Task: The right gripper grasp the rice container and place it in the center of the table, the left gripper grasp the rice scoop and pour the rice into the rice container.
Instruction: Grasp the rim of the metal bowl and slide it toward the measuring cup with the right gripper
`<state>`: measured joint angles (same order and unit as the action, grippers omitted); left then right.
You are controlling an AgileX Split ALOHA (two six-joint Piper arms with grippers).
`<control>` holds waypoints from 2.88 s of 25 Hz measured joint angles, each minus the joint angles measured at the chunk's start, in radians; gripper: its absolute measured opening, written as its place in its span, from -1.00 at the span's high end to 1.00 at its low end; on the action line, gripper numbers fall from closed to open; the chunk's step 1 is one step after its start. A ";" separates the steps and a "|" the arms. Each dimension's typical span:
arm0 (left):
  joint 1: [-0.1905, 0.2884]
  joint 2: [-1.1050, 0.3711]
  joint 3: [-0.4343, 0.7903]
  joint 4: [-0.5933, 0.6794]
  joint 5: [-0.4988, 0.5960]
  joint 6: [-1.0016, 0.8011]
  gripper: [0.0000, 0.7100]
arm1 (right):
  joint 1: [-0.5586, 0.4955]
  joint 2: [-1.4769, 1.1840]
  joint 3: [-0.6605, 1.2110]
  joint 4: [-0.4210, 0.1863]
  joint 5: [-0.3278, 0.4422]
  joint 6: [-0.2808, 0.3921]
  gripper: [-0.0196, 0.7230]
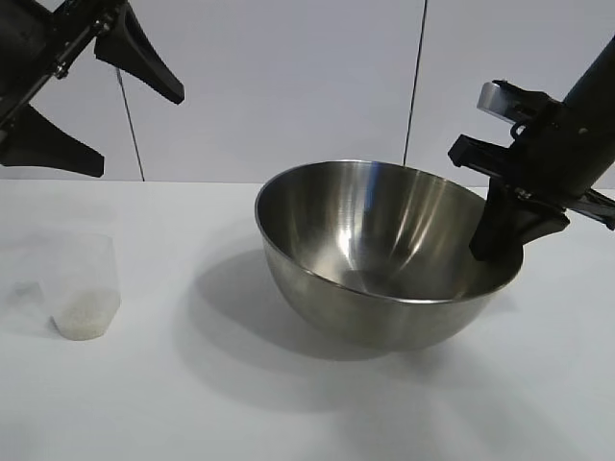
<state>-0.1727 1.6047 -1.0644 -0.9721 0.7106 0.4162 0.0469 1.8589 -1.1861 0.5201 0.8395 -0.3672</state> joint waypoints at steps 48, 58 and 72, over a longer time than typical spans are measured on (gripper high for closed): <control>0.000 0.000 0.000 0.000 -0.003 0.000 -0.96 | 0.231 0.065 -0.091 -0.108 -0.058 0.188 0.92; 0.000 0.000 0.000 0.000 -0.009 0.000 -0.96 | 0.295 0.064 -0.091 -0.105 -0.093 0.184 0.92; 0.000 0.000 0.000 0.000 -0.009 0.000 -0.96 | 0.295 0.064 -0.091 -0.181 -0.080 0.214 0.92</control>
<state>-0.1727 1.6047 -1.0644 -0.9723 0.7011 0.4162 0.3417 1.9231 -1.2769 0.3393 0.7595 -0.1534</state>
